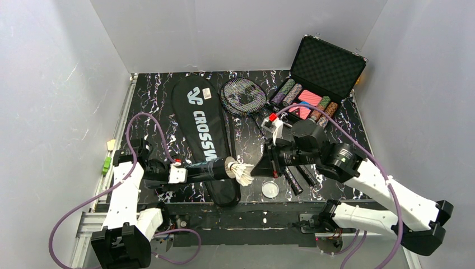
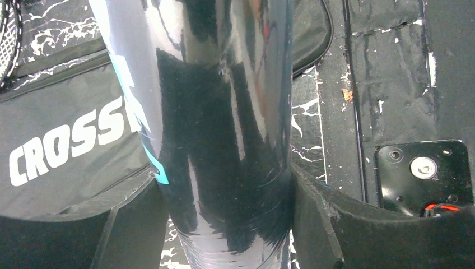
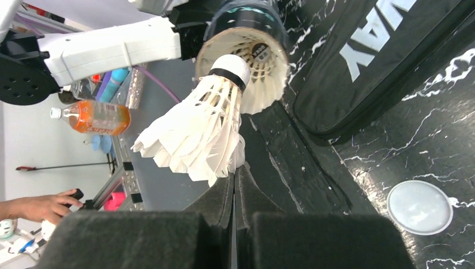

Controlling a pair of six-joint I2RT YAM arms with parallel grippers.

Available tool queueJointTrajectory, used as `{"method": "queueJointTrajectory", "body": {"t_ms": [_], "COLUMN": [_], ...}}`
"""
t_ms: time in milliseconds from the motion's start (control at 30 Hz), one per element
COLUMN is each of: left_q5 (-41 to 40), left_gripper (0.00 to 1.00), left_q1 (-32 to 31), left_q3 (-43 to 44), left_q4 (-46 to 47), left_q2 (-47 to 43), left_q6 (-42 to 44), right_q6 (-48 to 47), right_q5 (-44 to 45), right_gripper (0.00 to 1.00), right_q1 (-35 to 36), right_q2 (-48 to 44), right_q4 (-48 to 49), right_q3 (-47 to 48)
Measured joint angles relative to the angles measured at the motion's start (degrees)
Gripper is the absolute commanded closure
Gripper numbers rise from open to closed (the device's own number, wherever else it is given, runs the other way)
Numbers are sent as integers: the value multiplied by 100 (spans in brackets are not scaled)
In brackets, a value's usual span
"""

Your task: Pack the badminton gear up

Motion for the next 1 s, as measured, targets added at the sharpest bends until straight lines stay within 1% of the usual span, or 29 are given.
{"method": "queueJointTrajectory", "body": {"t_ms": [233,367,467,500,567,600,667,700,733,767,800,833,867,1000], "left_q5": [-7,-50,-55,-55,-55,-55,-52,-50,-46,-31,-13,7,15,57], "left_gripper": [99,99,99,99,99,99,99,99,100,100,100,99,100,100], "left_q1": [0,0,0,0,0,0,0,0,0,0,0,0,0,-13], "left_q3": [0,0,0,0,0,0,0,0,0,0,0,0,2,7], "left_q4": [-138,-166,-173,-181,-201,-212,-258,-273,-289,-289,-289,-286,-280,-221], "left_q2": [-146,-144,-144,-144,-144,-142,-131,-122,-114,-101,-81,-46,11,63], "left_q6": [321,446,494,503,520,533,546,562,573,575,577,577,573,525], "right_q6": [-11,-11,-13,-13,-20,-9,33,94,133,179,240,352,402,603], "right_q5": [-302,-367,-393,-400,-424,-433,-428,-385,-339,-247,-151,-42,-4,251], "right_gripper": [99,99,94,90,87,83,71,63,52,45,41,38,37,36], "right_q1": [-133,-138,-138,-138,-138,-138,-138,-138,-138,-138,-138,-138,-127,76], "right_q2": [673,901,999,1043,1178,1231,1375,1432,1456,1464,1467,1469,1475,1598], "right_q4": [-328,-505,-529,-535,-542,-531,-511,-490,-485,-459,-439,-354,-304,-127], "right_q3": [98,240,376,428,546,570,584,584,584,584,584,584,584,608]}}
